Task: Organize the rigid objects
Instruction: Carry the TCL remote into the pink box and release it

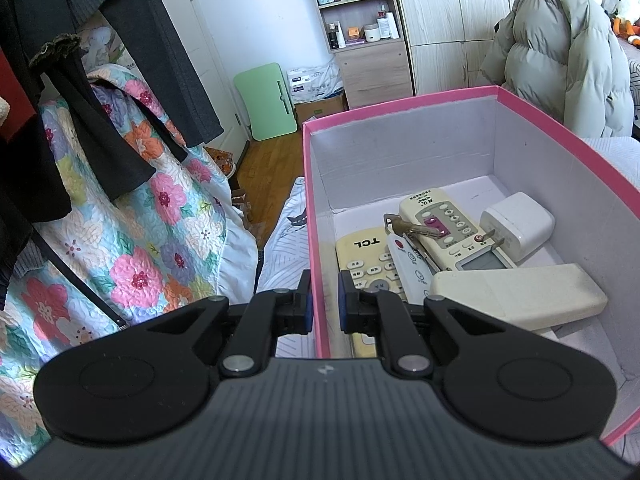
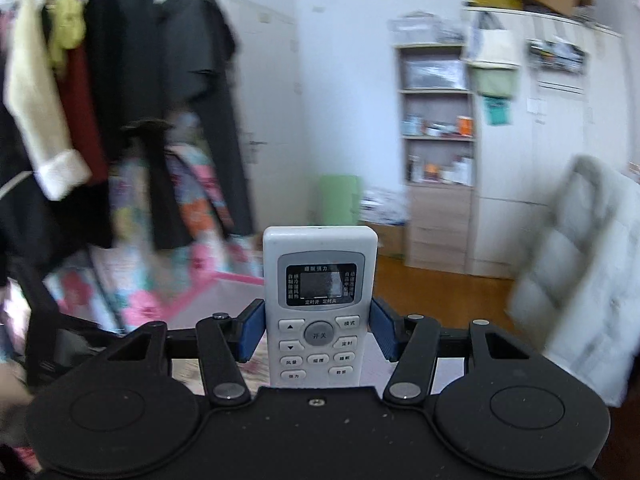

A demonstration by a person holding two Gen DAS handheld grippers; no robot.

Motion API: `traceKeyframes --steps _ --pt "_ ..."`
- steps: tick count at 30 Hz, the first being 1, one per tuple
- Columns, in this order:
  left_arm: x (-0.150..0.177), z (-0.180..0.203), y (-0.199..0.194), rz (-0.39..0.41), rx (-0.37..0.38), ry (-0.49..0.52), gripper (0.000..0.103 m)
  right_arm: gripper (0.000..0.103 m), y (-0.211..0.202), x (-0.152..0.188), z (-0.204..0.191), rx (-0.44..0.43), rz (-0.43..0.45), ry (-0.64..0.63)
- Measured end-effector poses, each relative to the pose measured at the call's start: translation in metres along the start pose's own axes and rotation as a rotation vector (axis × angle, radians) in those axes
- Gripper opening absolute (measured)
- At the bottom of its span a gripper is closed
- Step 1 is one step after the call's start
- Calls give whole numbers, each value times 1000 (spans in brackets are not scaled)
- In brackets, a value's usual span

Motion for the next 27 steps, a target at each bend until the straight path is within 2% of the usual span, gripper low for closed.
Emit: traceKeyframes --steps 3,6,13,18,23,27 --pt "0 0 0 2 3 -2 10 61 21 -10 -21 -72 -39 -39" --pt "0 0 0 2 2 0 10 61 46 -11 -38 -99 -81 -112" --pt "-1 -1 -1 6 6 1 10 61 110 4 -57 -64 -240 -287" --pt "0 -1 -2 11 12 -2 10 61 143 19 -68 -63 -358 -402" --pt "0 -1 -2 13 18 -5 10 61 166 30 -83 -64 -431 -517" --pt "1 -2 -2 14 16 -4 10 61 182 33 -88 -106 -476 -488"
Point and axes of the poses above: each gripper's, at about its wrist camera, not at the fingertips, and y roughly the way its jaws point, z to its right, x to its underside, the point moved 6 cm from there along y, roughly the way its jaws point, and after that the axes turned 3 degrees about -y, right-handed, at the moved point
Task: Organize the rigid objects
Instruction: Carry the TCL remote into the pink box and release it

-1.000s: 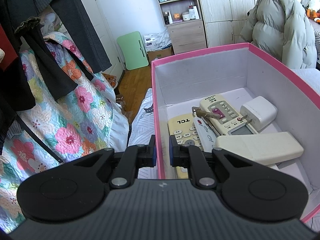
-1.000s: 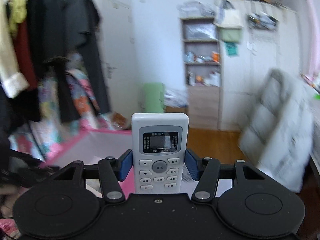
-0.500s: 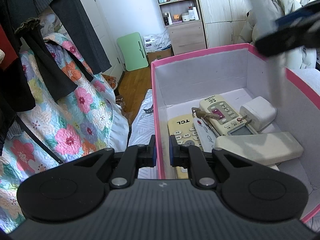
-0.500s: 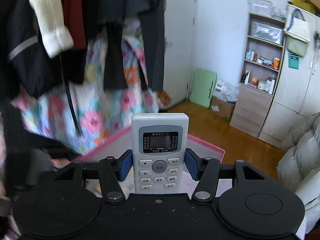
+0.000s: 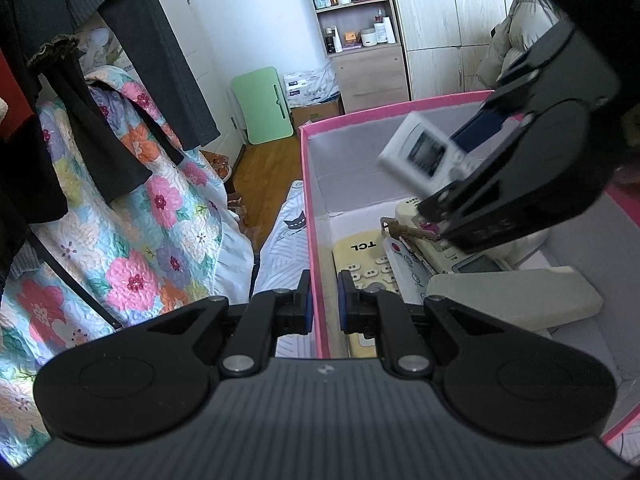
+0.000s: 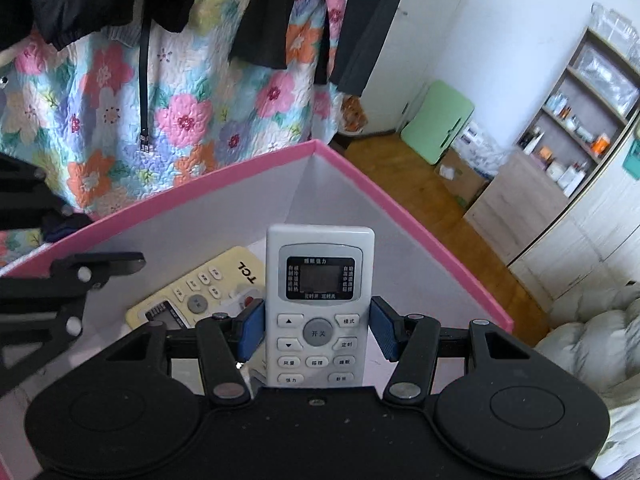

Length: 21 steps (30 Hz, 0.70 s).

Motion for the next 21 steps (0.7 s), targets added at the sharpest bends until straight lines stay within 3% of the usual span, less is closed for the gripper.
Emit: traceKeyframes --steps 2,7,13,15,21 --pt "0 0 0 0 -1 0 10 62 1 -1 -1 -54 10 34" --pt "1 1 -1 2 -5 5 10 64 -29 4 11 -61 133 201" --pt "1 0 -1 2 -7 5 10 64 -78 38 22 -99 238 429" --pt "1 0 -2 4 -5 0 10 64 -88 54 15 -125 235 420" --pt "0 0 -2 -6 -14 8 10 63 -118 91 8 -97 267 446"
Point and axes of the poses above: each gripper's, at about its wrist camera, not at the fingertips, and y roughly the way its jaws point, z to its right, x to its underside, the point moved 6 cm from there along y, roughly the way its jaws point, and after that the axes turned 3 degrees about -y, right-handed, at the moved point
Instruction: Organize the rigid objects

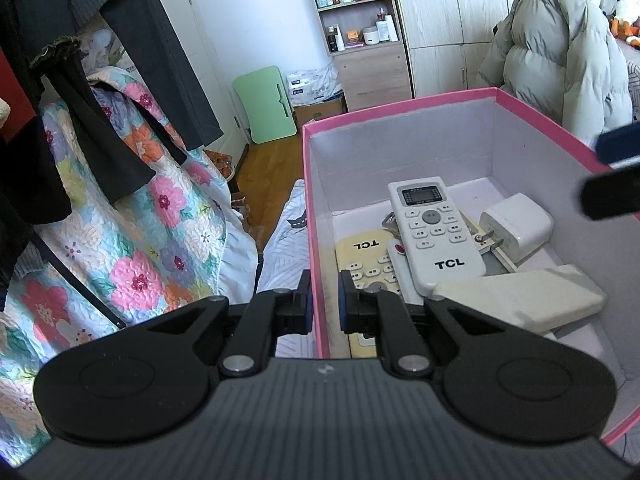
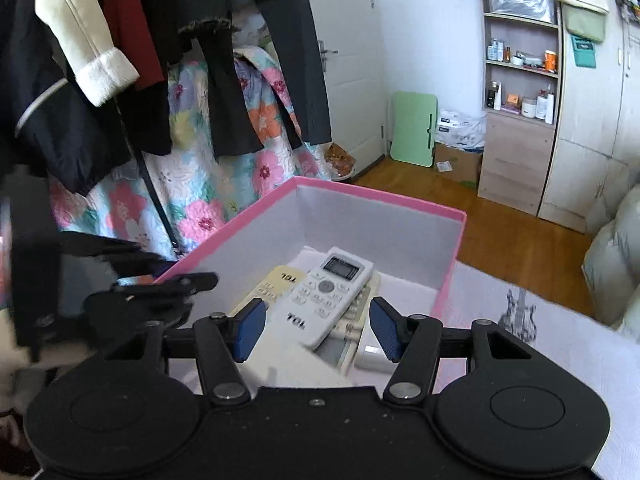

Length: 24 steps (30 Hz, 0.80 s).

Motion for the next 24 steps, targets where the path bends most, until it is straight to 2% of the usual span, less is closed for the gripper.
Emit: traceKeyframes --steps 5,14,17,19,24 --pt "-1 0 4 -38 -4 4 10 63 -28 6 6 16 46 42" --pt "-4 -6 -3 -101 37 -38 15 63 -38 23 15 62 73 107" --pt "-12 -8 -22 -74 34 -53 26 64 -45 21 15 78 95 127" --pt "-18 -12 -40 -51 49 -86 42 64 -51 20 15 85 111 129" --pt "-27 -10 -86 5 27 -100 61 64 -68 21 8 124 133 123"
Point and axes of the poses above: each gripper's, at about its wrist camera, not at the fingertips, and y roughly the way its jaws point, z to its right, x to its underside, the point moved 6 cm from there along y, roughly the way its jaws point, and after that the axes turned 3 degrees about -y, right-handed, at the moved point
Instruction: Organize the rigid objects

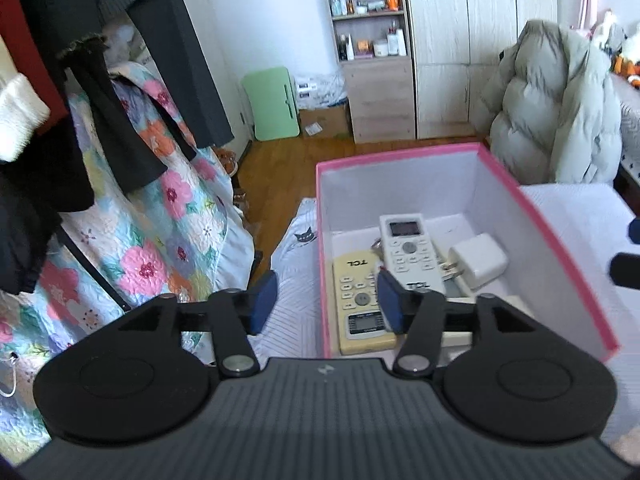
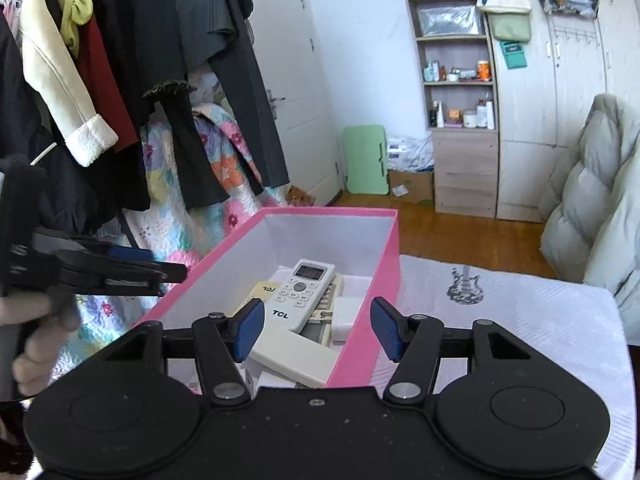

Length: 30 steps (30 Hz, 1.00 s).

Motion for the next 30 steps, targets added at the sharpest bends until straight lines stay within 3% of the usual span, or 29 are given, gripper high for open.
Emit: traceKeyframes --steps 5,12,21,25,28,30 --pt "8 16 -39 27 5 -17 72 64 -24 2 0 26 9 39" --pt "36 43 -65 3 36 -83 81 65 -60 5 -7 70 4 7" --pt "49 58 -98 33 1 -83 101 67 -89 22 4 162 -44 30" --pt "53 65 -105 8 -16 -63 103 74 -96 26 4 201 -51 32" --pt "56 68 -106 -8 -33 -57 103 95 -101 29 8 234 -49 50" --pt "58 69 -106 -16 -23 -69 103 99 -104 30 10 257 -50 59"
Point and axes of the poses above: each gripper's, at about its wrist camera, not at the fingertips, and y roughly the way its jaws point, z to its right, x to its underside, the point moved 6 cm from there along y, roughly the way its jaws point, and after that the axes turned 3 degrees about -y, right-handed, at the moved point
